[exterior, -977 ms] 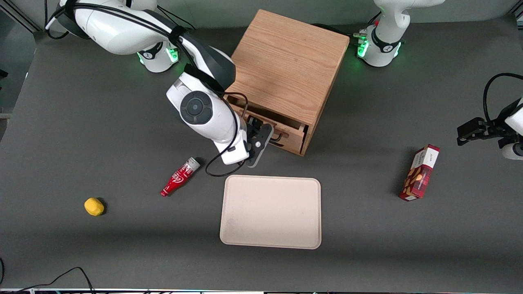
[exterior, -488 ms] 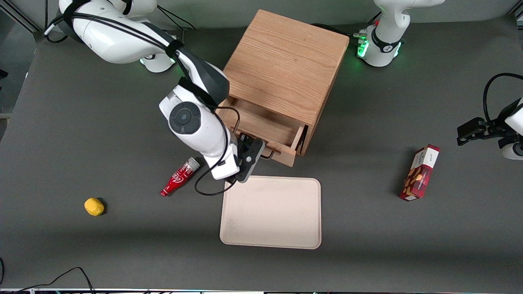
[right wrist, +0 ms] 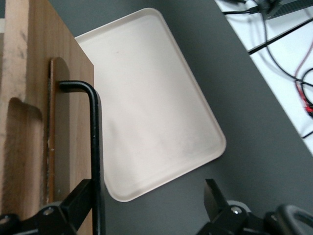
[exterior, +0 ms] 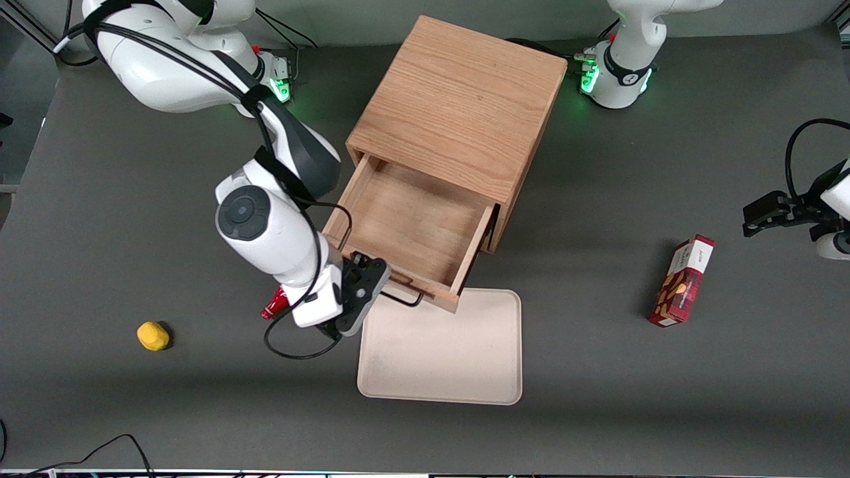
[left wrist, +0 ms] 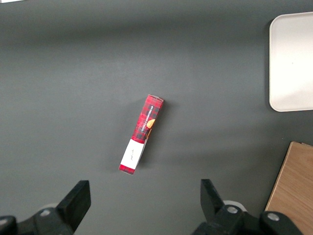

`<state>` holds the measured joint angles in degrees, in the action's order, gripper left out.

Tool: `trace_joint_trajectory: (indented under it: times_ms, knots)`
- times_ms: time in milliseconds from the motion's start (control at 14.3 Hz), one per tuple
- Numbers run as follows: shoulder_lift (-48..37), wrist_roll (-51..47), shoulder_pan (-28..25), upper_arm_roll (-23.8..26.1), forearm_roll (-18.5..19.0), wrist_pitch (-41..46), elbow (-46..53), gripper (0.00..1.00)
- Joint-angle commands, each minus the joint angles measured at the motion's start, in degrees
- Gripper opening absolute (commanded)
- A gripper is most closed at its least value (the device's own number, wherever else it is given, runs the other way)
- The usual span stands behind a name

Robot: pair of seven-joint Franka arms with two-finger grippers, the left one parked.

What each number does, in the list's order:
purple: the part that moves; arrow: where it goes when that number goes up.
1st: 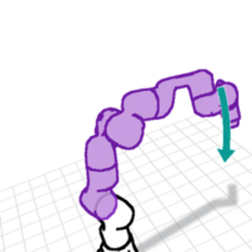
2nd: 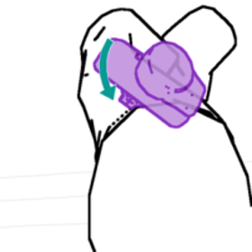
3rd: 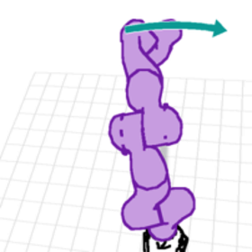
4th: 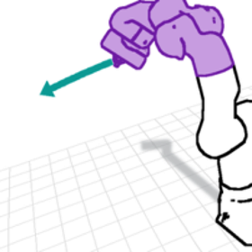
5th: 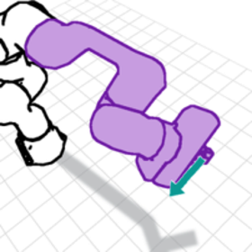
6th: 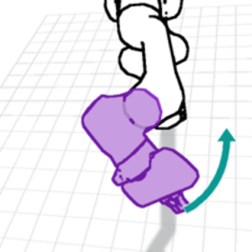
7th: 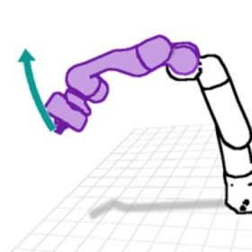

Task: Open upper drawer

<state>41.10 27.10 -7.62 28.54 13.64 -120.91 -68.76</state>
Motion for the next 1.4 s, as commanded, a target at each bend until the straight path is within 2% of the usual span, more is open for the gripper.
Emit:
trace_joint_trajectory:
  times_ms: [0,279,349,488,558,698,837,977,1116,1326]
  knots:
    - [2.22,1.64,1.02,-0.06,1.30,-0.99,4.07,1.00]
    - [2.49,1.91,1.82,0.11,0.51,-0.82,5.13,1.00]
    - [2.05,1.82,2.17,0.20,-0.89,0.05,5.91,1.00]
    - [-0.57,0.86,3.05,-0.06,-6.76,4.43,6.36,1.00]
    - [-3.54,-0.98,3.92,-0.59,-8.36,6.80,6.28,1.00]
    - [-10.74,-7.11,4.11,-4.96,-8.90,14.08,4.70,1.00]
    - [-19.26,-8.38,3.67,-10.67,-8.38,19.56,-0.11,1.00]
    - [-30.06,-8.29,3.05,-17.96,-7.93,17.92,-12.03,1.00]
    - [-39.39,-9.07,2.88,-23.07,-8.02,12.92,-24.07,1.00]
    - [-49.43,-18.72,2.96,-27.13,-7.93,13.32,-34.22,1.00]
